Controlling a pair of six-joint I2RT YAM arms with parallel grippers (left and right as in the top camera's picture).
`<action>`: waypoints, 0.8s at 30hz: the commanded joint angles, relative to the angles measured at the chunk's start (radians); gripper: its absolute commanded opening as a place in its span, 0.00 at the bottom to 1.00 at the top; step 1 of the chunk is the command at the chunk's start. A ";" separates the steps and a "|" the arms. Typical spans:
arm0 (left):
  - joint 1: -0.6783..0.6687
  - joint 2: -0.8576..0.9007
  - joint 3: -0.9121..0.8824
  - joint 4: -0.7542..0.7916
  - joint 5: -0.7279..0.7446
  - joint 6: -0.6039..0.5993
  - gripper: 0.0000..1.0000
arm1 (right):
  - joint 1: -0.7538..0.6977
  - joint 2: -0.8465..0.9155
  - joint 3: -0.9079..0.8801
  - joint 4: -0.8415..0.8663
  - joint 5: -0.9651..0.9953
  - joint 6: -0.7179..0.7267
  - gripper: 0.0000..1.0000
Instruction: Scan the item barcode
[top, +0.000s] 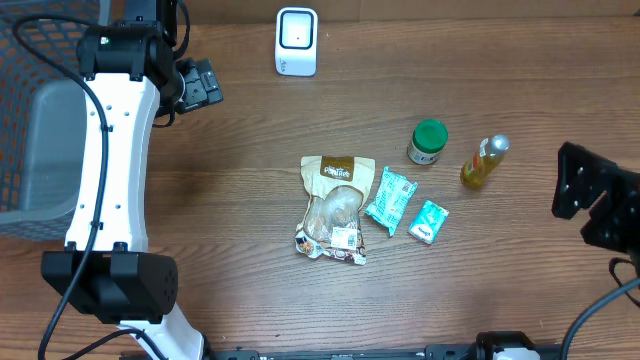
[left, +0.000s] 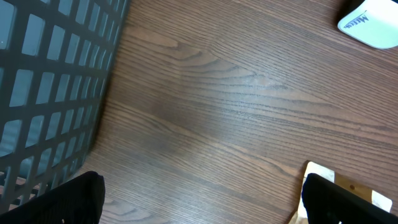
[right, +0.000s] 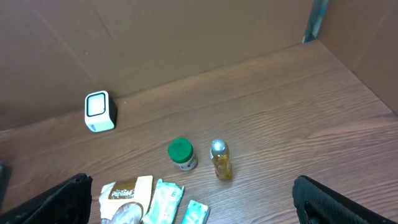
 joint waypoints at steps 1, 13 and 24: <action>-0.004 0.002 0.006 0.001 0.002 -0.010 1.00 | 0.006 -0.060 -0.047 0.003 -0.031 0.003 1.00; -0.004 0.002 0.006 0.001 0.002 -0.010 0.99 | 0.006 -0.522 -0.797 0.401 -0.143 0.003 1.00; -0.004 0.002 0.006 0.001 0.002 -0.010 0.99 | 0.006 -0.798 -1.312 0.881 -0.313 0.003 1.00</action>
